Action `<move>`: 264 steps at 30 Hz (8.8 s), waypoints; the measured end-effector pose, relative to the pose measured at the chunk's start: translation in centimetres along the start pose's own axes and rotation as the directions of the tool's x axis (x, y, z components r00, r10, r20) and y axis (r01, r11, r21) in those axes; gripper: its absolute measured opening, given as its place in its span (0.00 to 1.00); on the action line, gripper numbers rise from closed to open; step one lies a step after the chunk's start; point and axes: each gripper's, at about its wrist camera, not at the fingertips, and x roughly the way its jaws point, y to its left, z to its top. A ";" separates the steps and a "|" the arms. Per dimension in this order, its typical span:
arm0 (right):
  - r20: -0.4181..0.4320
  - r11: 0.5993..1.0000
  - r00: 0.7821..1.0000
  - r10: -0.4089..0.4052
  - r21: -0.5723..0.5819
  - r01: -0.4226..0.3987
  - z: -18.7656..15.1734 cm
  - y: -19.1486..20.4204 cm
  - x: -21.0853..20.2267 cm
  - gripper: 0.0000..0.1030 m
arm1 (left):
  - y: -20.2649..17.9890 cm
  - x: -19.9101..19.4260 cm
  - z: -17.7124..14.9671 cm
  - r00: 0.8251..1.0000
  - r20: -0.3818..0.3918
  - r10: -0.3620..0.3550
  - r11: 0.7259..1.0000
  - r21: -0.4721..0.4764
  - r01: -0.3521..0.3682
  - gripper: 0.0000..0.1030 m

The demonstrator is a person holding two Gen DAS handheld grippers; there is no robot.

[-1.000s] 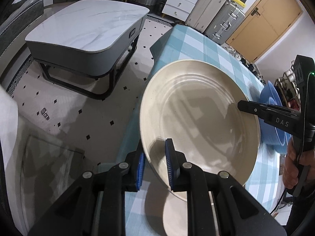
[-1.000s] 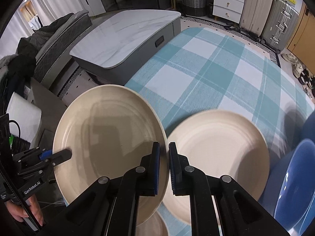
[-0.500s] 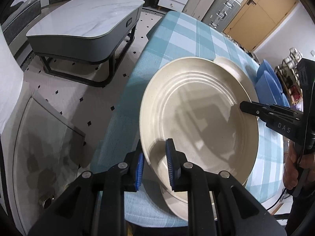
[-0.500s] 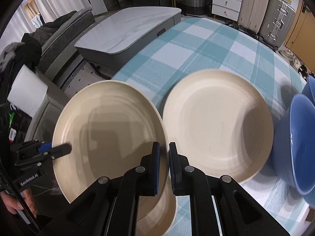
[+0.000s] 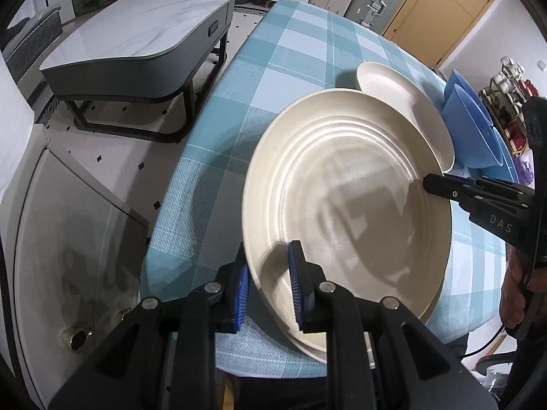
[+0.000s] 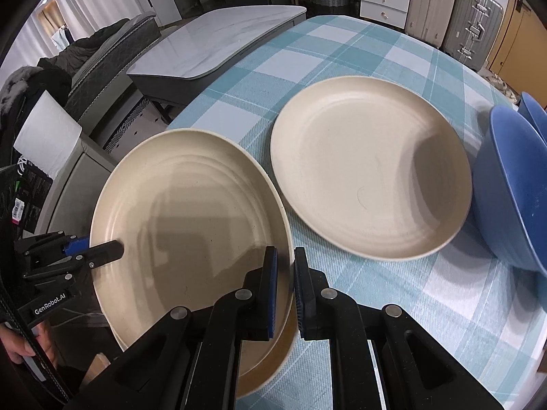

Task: Organize plates and bowls

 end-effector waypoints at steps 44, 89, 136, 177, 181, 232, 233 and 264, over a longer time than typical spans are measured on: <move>-0.039 0.996 0.995 0.087 0.027 -0.086 -3.8 -1.7 0.2 0.11 | -1.2 1.0 -1.6 0.999 -0.023 0.038 0.997 0.073 -0.036 0.36; 0.728 0.953 0.632 -0.265 0.296 0.060 -16.3 -3.0 -23.2 0.99 | -13.8 -12.6 -0.9 0.837 0.536 -0.110 0.976 0.219 -0.012 1.00; 0.658 0.933 0.676 -0.331 0.334 0.132 -15.2 -4.4 -17.3 0.99 | -14.0 -7.6 0.1 0.877 0.478 -0.056 0.964 0.254 -0.077 1.00; 0.412 0.877 0.902 -0.131 0.473 -0.089 -2.7 -12.2 -2.9 0.99 | -11.2 8.6 18.3 0.999 -0.041 0.035 0.953 0.303 -0.021 1.00; 0.404 0.877 0.903 -0.147 0.476 -0.070 -2.7 -12.5 -2.2 0.99 | -11.2 9.7 18.5 0.997 -0.068 0.037 0.951 0.308 -0.014 0.98; 0.240 0.896 0.969 -0.049 0.440 -0.064 0.2 -12.0 2.3 0.24 | -10.0 8.0 15.5 0.996 -0.016 0.083 0.903 0.423 -0.069 0.15; 0.238 0.898 0.970 -0.052 0.436 -0.059 0.1 -12.0 2.3 0.24 | -10.0 8.0 15.4 0.996 -0.008 0.091 0.899 0.431 -0.078 0.15; 0.281 0.898 0.954 -0.104 0.439 -0.031 3.1 -12.4 2.8 0.19 | -9.2 8.1 16.9 0.996 0.030 0.087 0.910 0.404 -0.092 0.17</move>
